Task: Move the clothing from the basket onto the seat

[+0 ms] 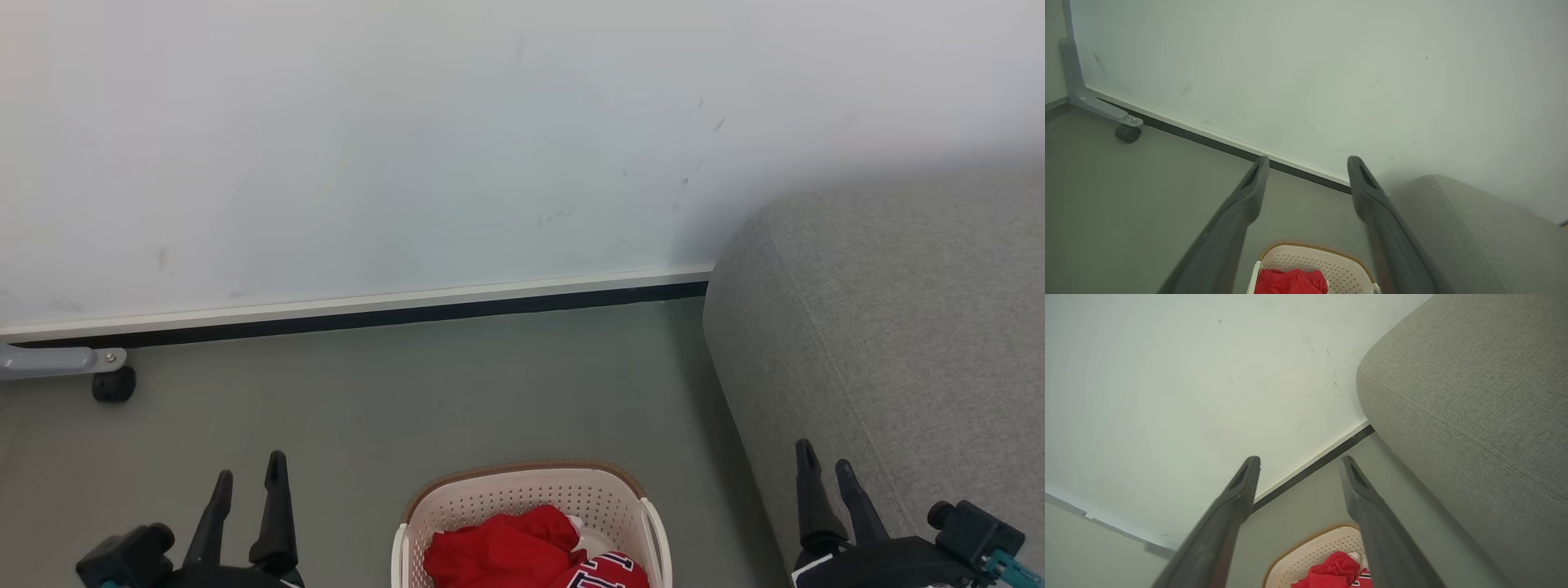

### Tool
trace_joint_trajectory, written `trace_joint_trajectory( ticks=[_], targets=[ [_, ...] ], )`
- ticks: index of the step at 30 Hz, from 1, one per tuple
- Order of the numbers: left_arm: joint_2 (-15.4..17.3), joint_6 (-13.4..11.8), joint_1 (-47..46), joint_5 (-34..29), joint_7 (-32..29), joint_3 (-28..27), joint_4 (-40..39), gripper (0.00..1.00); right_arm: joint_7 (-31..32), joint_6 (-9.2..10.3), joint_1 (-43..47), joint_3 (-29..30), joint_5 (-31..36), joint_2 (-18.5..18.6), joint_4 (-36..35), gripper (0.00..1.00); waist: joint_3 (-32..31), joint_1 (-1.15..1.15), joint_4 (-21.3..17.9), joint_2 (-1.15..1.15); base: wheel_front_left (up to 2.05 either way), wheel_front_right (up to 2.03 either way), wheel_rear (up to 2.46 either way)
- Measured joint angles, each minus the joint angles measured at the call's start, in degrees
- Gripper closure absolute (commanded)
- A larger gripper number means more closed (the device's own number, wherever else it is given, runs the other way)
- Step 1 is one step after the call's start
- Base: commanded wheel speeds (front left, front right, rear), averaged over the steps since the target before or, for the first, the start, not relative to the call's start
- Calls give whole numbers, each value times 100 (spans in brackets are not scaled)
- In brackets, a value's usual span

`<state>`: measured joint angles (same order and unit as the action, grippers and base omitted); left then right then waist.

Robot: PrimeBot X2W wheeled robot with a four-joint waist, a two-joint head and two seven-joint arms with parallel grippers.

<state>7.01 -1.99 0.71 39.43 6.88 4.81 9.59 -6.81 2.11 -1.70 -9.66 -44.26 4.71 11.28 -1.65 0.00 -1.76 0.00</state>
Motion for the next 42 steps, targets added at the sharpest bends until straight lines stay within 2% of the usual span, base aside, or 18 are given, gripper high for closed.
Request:
trace_joint_trajectory(
  ticks=[26,34,42],
  targets=[
    [56,-357,333,-1960,542,14,-100,0,-546,352,120,-531,1950,90,-119,0,-46,0,-90,0,0,0,0],
    [63,-382,341,-2501,706,21,-104,0,-701,452,126,-681,2492,111,-146,0,-54,0,-132,0,0,0,0],
    [27,-400,449,-2630,745,12,-73,0,-748,495,127,-739,2691,116,-158,0,-63,0,-151,0,0,0,0]
  ],
)
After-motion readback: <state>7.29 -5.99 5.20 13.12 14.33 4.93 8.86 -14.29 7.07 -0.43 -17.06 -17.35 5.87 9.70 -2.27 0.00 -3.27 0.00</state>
